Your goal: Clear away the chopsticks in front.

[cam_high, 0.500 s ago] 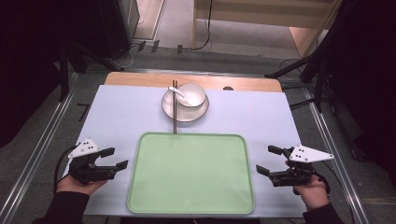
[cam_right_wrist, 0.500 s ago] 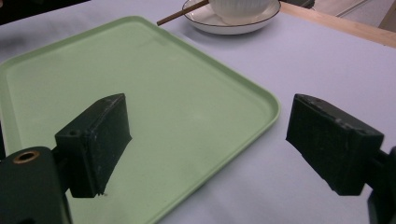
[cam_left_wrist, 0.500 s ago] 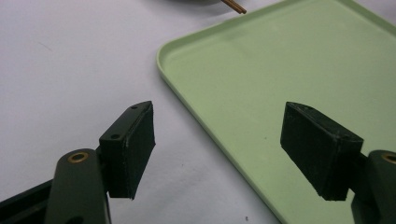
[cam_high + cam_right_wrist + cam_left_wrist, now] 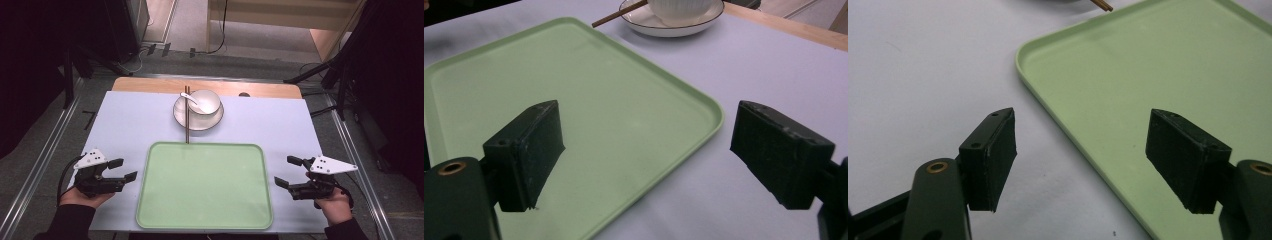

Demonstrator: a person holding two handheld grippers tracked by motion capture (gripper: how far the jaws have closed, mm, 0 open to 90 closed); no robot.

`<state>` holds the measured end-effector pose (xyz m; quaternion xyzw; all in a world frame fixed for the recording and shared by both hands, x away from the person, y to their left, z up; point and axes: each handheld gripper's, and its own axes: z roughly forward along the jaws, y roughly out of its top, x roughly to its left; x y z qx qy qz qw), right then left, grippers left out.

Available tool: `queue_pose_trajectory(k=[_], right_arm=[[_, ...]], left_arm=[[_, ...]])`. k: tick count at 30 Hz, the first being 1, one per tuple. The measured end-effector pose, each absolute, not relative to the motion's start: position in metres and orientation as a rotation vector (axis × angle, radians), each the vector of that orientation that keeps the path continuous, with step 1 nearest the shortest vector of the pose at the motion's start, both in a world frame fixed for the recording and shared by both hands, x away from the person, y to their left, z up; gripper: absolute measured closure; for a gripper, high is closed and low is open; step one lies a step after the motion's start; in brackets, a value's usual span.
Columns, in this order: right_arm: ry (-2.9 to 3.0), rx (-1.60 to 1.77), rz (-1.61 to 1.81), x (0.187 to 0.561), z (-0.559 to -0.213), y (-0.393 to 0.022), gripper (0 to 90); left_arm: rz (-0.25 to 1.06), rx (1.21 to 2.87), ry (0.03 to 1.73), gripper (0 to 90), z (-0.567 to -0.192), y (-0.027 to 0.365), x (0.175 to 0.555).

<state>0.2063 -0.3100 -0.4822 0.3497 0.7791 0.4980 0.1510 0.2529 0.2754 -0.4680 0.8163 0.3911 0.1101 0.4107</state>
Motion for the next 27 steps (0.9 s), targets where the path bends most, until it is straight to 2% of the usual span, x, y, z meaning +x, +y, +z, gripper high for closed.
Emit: queue_pose_trajectory(k=[7,20,27], right_arm=[[2.243,0.998,1.424,0.2061,-0.4823,-0.3093,14.1],[2.246,0.996,1.426,0.2062,-0.4823,-0.3091,14.2],[2.25,0.996,1.42,0.2063,-0.4827,-0.3083,14.2]], left_arm=[[0.266,2.059,0.983,31.3,-0.4689,0.2738,0.2509],[0.202,2.017,1.06,42.7,-0.468,0.2761,0.2525],[0.241,2.037,1.058,38.6,-0.4666,0.2733,0.2539]])
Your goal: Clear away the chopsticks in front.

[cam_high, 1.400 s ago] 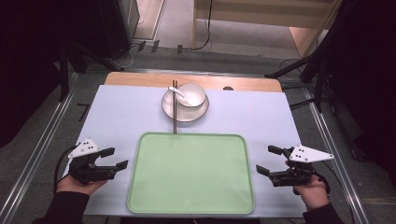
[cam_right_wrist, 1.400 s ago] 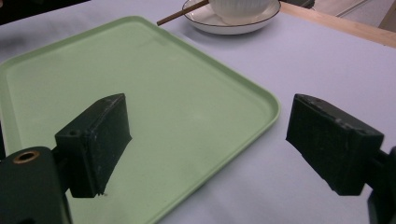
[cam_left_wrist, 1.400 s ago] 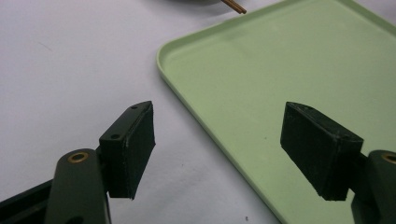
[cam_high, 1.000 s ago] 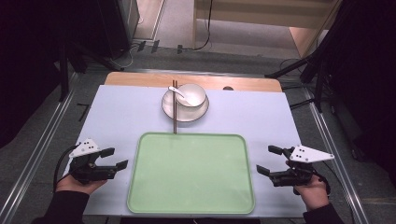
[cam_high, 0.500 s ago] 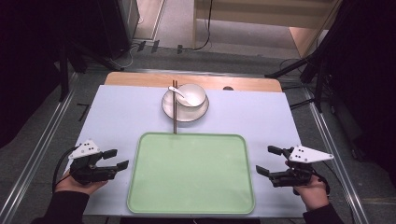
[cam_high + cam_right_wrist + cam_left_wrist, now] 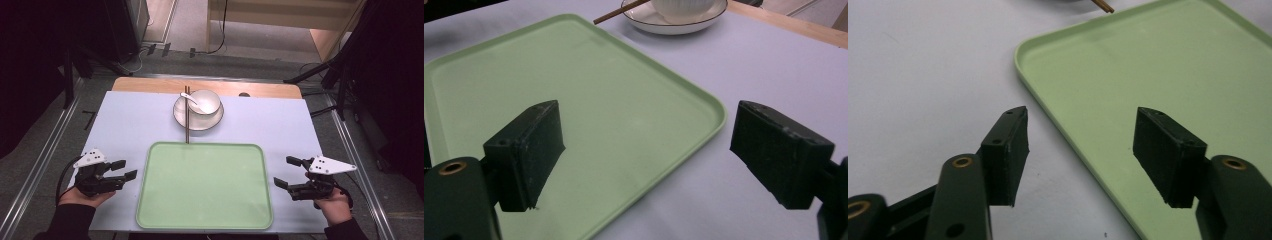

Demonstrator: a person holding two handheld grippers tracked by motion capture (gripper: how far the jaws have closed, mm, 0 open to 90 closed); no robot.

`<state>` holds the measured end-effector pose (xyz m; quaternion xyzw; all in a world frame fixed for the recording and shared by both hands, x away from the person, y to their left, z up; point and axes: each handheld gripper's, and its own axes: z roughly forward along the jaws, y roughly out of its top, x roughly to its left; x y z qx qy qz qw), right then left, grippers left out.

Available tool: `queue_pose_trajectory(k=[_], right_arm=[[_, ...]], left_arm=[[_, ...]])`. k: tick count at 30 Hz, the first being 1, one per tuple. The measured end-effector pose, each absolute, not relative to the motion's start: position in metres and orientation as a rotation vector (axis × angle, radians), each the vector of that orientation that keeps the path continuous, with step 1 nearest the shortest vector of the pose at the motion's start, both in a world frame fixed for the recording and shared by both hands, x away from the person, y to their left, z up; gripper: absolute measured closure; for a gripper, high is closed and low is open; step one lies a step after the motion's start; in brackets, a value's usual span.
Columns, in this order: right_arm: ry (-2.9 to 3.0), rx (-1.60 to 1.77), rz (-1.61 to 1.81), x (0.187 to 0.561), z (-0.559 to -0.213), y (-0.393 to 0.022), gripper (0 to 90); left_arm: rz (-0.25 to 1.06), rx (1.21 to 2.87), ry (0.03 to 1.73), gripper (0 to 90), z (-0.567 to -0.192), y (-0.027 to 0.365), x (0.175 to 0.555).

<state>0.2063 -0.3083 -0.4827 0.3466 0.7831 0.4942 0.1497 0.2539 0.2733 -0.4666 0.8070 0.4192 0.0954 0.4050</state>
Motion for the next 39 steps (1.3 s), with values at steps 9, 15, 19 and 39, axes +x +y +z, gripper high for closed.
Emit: queue_pose_trajectory(k=[9,15,19,39], right_arm=[[2.256,0.995,1.415,0.206,-0.483,-0.307,14.2],[2.258,1.0,1.414,0.207,-0.484,-0.306,14.2],[2.259,0.998,1.408,0.207,-0.484,-0.306,14.2],[2.254,0.995,1.411,0.208,-0.483,-0.306,14.2]], left_arm=[[0.201,1.996,1.209,38.8,-0.462,0.269,0.275],[0.204,2.029,1.205,36.7,-0.456,0.262,0.289],[0.193,2.038,1.199,35.0,-0.453,0.256,0.299],[0.197,2.095,1.145,32.4,-0.434,0.209,0.352]])
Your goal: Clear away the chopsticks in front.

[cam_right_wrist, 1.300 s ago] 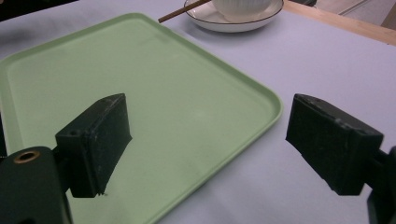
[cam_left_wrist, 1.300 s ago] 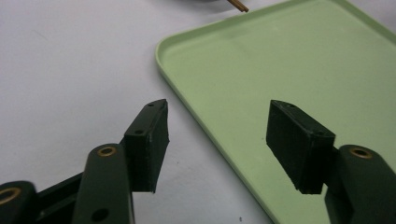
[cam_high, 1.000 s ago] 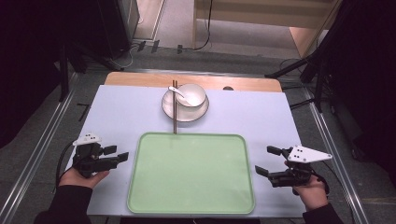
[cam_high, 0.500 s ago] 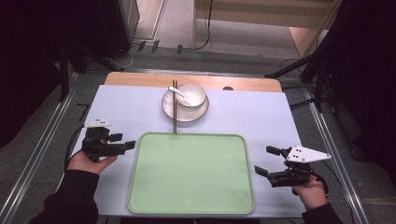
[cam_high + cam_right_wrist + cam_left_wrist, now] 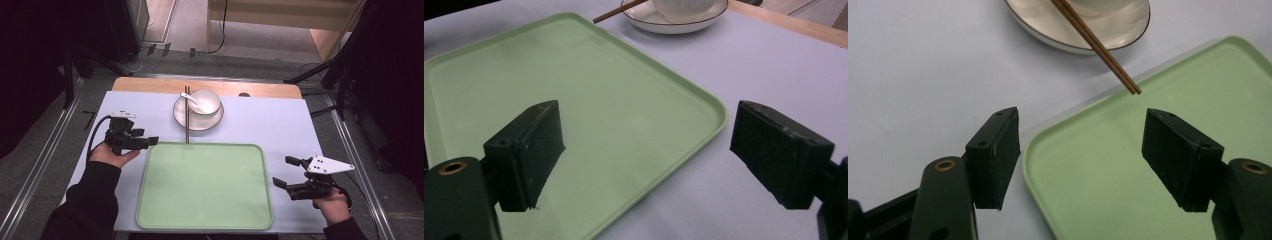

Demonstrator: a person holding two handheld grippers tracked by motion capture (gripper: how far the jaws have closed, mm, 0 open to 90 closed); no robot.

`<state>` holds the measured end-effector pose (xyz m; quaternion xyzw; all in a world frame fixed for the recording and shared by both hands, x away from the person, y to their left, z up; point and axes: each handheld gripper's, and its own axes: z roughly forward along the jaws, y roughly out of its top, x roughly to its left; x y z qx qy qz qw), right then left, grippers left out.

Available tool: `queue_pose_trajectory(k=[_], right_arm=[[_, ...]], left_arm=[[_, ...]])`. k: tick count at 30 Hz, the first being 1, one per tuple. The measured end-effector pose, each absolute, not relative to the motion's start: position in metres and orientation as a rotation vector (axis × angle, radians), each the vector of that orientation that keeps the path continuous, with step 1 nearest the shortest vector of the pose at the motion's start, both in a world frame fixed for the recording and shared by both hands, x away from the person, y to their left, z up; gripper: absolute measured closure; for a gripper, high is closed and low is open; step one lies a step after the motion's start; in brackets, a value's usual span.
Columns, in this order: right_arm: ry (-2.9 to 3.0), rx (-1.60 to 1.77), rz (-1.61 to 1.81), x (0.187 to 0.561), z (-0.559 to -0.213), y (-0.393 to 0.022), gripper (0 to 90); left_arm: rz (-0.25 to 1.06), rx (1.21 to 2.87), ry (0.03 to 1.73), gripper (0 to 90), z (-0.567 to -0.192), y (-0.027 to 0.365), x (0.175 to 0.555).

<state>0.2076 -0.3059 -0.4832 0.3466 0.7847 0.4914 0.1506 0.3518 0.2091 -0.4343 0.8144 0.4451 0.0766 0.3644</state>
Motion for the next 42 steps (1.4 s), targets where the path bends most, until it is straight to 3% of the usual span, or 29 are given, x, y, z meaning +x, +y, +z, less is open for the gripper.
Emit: queue_pose_trajectory(k=[17,42], right_arm=[[2.255,0.997,1.413,0.209,-0.484,-0.305,14.2],[2.253,0.992,1.42,0.209,-0.483,-0.306,14.2]], left_arm=[[0.198,2.129,1.155,34.1,-0.434,0.171,0.397],[0.302,2.169,1.312,54.1,-0.464,0.113,0.45]])
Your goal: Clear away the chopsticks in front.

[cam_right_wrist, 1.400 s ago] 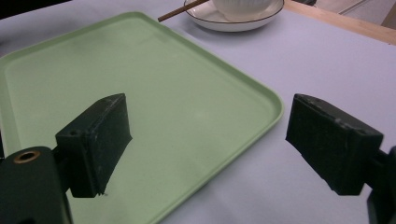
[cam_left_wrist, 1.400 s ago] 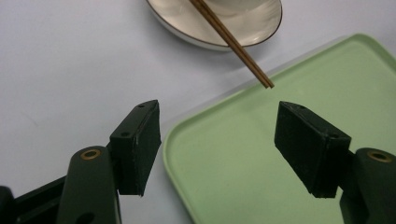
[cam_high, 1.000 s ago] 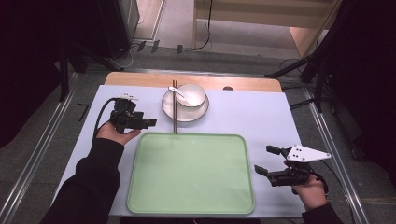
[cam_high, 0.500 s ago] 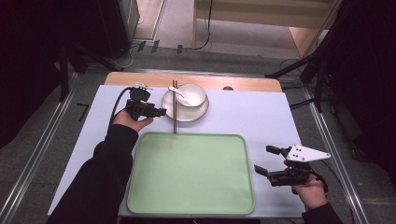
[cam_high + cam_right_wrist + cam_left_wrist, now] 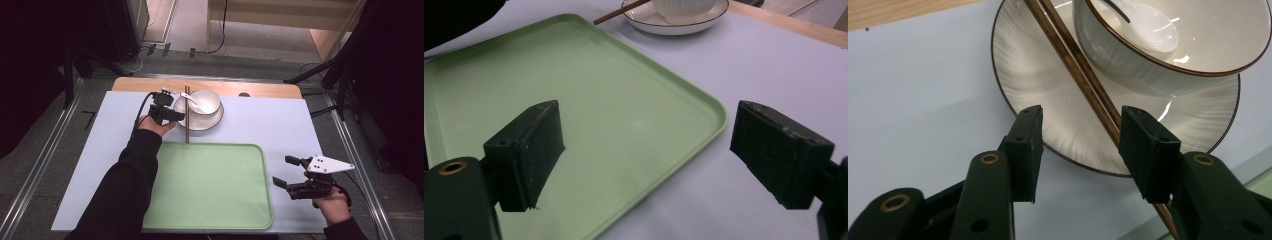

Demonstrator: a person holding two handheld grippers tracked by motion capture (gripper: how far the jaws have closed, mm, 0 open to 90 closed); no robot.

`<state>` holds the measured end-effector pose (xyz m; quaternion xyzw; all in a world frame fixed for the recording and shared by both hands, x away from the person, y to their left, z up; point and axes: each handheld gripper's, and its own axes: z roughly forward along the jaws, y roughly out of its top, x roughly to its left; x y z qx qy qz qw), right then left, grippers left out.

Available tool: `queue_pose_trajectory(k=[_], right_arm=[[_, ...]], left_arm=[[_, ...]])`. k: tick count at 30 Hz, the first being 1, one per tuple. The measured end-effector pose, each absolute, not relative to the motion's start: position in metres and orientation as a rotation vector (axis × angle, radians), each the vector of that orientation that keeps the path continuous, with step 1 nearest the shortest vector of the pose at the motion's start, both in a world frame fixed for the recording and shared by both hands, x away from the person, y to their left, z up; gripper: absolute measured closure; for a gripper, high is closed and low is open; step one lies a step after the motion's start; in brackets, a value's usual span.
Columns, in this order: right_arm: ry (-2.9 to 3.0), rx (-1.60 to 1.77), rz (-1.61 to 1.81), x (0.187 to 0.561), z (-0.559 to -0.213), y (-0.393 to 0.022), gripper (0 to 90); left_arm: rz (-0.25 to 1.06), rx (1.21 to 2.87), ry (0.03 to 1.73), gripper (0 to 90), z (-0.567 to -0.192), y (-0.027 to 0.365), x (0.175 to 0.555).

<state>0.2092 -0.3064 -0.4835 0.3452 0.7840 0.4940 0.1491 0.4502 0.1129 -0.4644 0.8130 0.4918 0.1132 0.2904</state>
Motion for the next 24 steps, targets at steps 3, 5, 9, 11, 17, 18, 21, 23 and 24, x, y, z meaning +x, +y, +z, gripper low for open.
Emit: queue_pose_trajectory(k=[3,5,9,11,17,18,21,23,24], right_arm=[[2.253,0.992,1.422,0.209,-0.483,-0.306,14.2],[2.253,0.99,1.422,0.209,-0.483,-0.306,14.2],[2.251,0.991,1.427,0.208,-0.483,-0.307,14.2],[2.252,0.989,1.427,0.208,-0.483,-0.307,14.2],[2.254,0.984,1.429,0.208,-0.483,-0.307,14.2],[2.255,0.983,1.428,0.208,-0.483,-0.307,14.2],[2.257,0.981,1.426,0.208,-0.483,-0.307,14.2],[2.257,0.981,1.428,0.208,-0.483,-0.307,14.2],[2.257,0.981,1.428,0.209,-0.483,-0.307,14.2]], left_arm=[[0.302,2.183,1.317,54.6,-0.467,0.106,0.452],[0.299,2.175,1.32,55.1,-0.469,0.104,0.454],[0.299,2.182,1.344,56.2,-0.474,0.103,0.456],[0.286,2.173,1.353,56.3,-0.476,0.104,0.457],[0.255,2.122,1.378,56.8,-0.478,0.104,0.46],[0.253,2.12,1.378,57.3,-0.478,0.104,0.461],[0.261,2.12,1.375,58.1,-0.478,0.104,0.46],[0.256,2.114,1.385,58.1,-0.478,0.104,0.461],[0.256,2.111,1.386,58.2,-0.478,0.104,0.461]])
